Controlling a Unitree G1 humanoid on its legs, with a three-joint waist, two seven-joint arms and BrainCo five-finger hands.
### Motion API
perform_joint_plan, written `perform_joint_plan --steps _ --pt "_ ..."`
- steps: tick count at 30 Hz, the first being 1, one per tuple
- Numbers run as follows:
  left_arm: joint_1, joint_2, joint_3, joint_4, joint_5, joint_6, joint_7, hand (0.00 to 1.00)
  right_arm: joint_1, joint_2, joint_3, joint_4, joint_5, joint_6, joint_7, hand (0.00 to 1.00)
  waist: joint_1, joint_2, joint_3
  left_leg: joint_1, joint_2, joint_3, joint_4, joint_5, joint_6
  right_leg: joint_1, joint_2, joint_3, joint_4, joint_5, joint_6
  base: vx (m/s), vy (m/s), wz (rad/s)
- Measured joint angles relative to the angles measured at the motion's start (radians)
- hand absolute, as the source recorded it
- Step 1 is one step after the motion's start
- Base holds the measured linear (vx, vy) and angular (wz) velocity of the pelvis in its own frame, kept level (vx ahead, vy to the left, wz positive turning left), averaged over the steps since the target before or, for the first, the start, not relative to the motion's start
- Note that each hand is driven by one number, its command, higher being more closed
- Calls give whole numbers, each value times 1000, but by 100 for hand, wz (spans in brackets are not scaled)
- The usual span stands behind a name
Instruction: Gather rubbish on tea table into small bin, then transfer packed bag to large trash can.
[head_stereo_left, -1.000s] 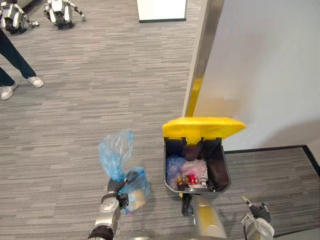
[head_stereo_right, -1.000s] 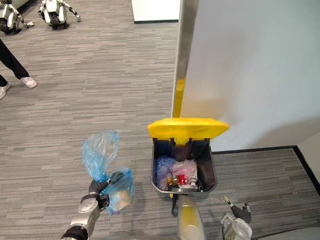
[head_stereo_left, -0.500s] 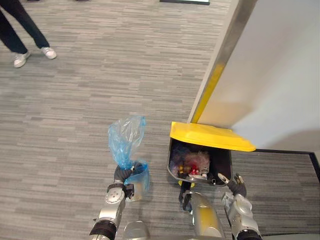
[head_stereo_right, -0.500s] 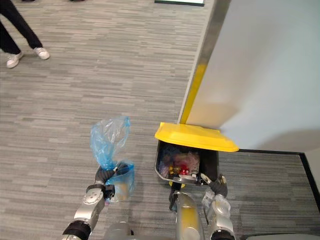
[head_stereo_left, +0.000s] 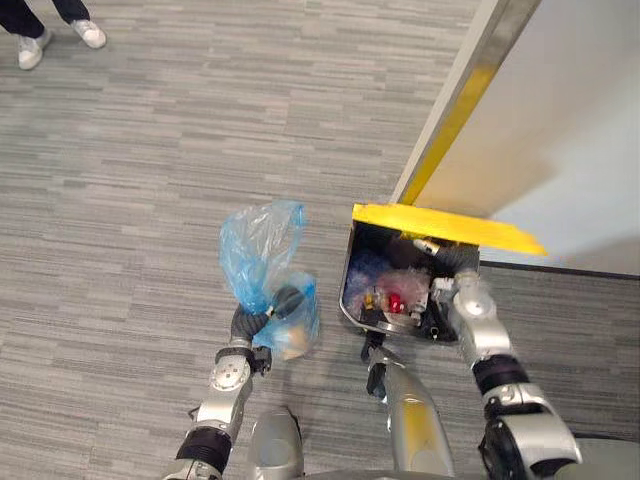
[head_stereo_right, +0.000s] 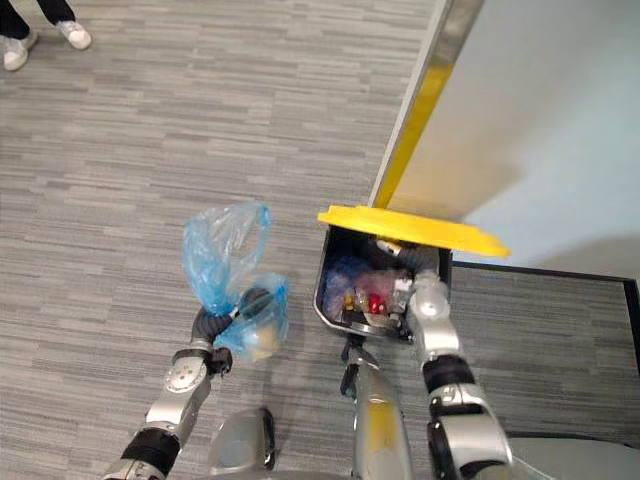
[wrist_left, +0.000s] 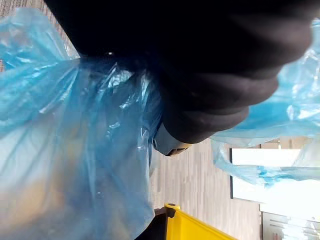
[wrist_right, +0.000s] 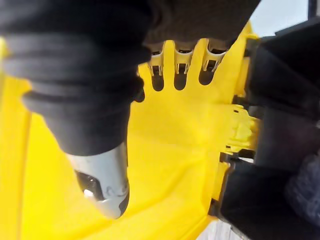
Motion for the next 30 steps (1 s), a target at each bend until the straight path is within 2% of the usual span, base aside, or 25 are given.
perform_joint_plan --steps 6,9,14,16,20,23,25,30 --pt "9 27 -37 -92 -42 -24 -21 100 -140 -151 33 55 3 23 -17 0 -5 23 13 -1 1 -6 -20 7 -4 6 7 -6 -29 13 -2 0 0 0" --pt "20 30 -45 -138 -62 -29 -28 100 -193 -184 39 74 6 23 -22 0 -5 25 14 0 3 -8 -20 7 -4 22 14 -8 -58 28 -10 9 6 0" --pt "60 45 -86 -235 -119 -40 -51 100 -205 -205 67 99 11 26 -23 0 -3 27 15 -2 4 -23 -5 3 1 55 20 -15 -108 53 -2 -13 -1 6" --pt "76 53 -111 -285 -140 -43 -69 100 -220 -224 77 125 14 27 -16 0 -4 32 24 -3 5 -27 14 -8 14 71 21 -18 -121 60 4 -28 2 4" --pt "77 64 -155 -372 -166 -51 -98 100 -282 -237 77 168 20 30 -12 0 -4 32 45 -22 5 -30 49 -23 18 72 23 -14 -136 70 15 -38 1 -3" --pt "72 62 -216 -422 -170 -56 -107 100 -290 -251 77 171 27 30 -11 0 -5 33 49 -34 8 -31 65 -29 17 72 27 -13 -151 79 21 -13 5 -2" --pt "60 60 -266 -443 -186 -56 -108 100 -307 -251 78 192 39 30 -11 0 -7 33 49 -34 8 -28 68 -29 16 72 27 -10 -151 86 12 -4 15 -4" --pt "-70 20 -400 -458 -187 -57 -106 100 -369 -251 83 217 40 51 -12 0 -11 32 74 -36 4 -20 90 -39 19 72 27 5 -150 95 12 -13 15 -6"
